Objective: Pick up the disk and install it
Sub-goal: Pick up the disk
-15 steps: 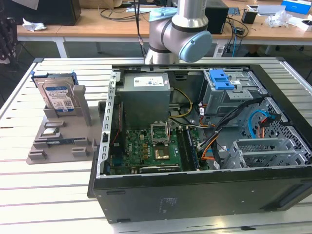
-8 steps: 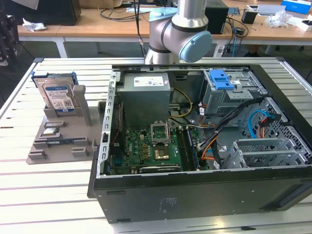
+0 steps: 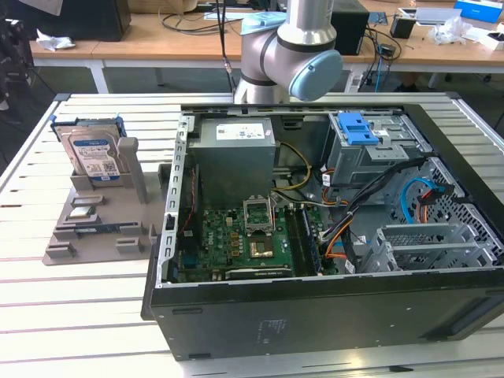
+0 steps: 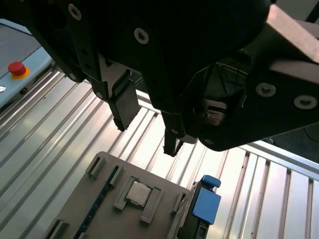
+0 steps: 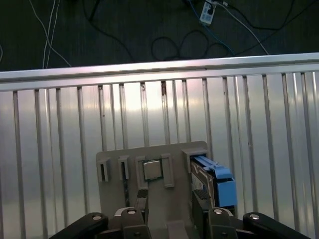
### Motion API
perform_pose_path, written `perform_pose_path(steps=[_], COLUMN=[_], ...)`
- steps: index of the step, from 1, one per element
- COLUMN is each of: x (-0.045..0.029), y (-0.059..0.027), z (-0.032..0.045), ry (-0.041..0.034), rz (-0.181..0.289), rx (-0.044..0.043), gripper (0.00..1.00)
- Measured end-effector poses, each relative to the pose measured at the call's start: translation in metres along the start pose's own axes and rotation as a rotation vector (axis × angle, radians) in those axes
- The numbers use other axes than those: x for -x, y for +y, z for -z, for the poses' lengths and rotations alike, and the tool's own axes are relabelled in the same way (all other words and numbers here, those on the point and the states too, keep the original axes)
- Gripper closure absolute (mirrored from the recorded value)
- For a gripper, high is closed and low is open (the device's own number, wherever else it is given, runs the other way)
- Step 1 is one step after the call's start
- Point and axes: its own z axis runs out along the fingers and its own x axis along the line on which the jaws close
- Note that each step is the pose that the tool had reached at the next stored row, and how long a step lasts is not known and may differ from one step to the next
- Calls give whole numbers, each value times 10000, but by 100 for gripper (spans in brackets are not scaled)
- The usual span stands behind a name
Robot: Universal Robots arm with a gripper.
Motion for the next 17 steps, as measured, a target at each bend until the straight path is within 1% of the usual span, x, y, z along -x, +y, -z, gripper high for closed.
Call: perform_pose_path(steps=[1,4,8,10,11,17], x=[13,93,235,288,334,443], y=[0,3,11,14,17,23], z=[-1,-4,-8,-9,-11,-17], ry=[-1,-1,-1,-1,-1,-2], rz=[-2,-14,-15,-17,-17,-17], rx=[-1,-1,-1,-1,-1,-1], gripper=[52,52,52,52,52,52])
